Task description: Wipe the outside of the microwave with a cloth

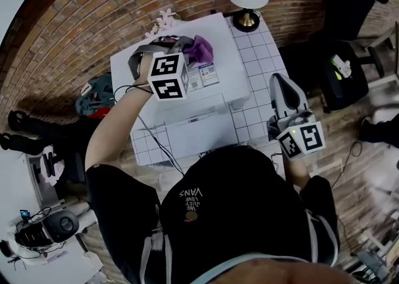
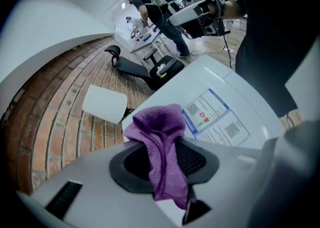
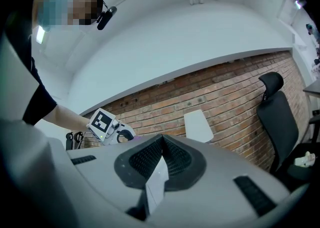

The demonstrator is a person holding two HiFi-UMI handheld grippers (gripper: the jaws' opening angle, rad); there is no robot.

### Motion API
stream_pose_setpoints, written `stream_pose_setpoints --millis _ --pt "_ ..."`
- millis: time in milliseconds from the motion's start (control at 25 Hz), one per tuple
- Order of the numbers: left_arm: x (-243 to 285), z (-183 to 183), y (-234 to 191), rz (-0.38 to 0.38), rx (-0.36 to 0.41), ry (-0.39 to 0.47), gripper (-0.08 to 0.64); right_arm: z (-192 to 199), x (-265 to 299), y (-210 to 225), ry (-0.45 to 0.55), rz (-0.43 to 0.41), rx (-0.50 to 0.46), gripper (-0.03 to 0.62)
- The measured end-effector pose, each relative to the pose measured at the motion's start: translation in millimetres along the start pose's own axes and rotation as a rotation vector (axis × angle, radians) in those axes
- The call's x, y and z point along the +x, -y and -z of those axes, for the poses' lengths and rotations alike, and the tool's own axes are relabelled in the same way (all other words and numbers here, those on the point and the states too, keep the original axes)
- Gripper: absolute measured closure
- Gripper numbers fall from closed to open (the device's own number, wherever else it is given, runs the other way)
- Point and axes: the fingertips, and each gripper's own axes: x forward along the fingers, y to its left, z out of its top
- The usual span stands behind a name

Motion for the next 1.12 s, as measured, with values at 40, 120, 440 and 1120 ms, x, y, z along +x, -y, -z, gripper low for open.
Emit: stream_pose_setpoints --millis 40,120,440,1120 --pt "4 -11 -3 0.001 0.011 0.009 0.426 -1 -2 6 0.000 0.007 0.000 0.595" --pt "12 -30 -9 0.003 0.033 0.023 0.426 -3 -6 16 0.000 0.018 0.001 0.595" --pt "23 -71 -19 -0.001 0.066 0.071 0.426 -6 -10 28 -0.002 0.025 0.000 0.595" --pt "-100 107 76 -0.038 -0.138 -0.096 0.426 13 30 -69 -0.026 -0.113 0.003 0.595"
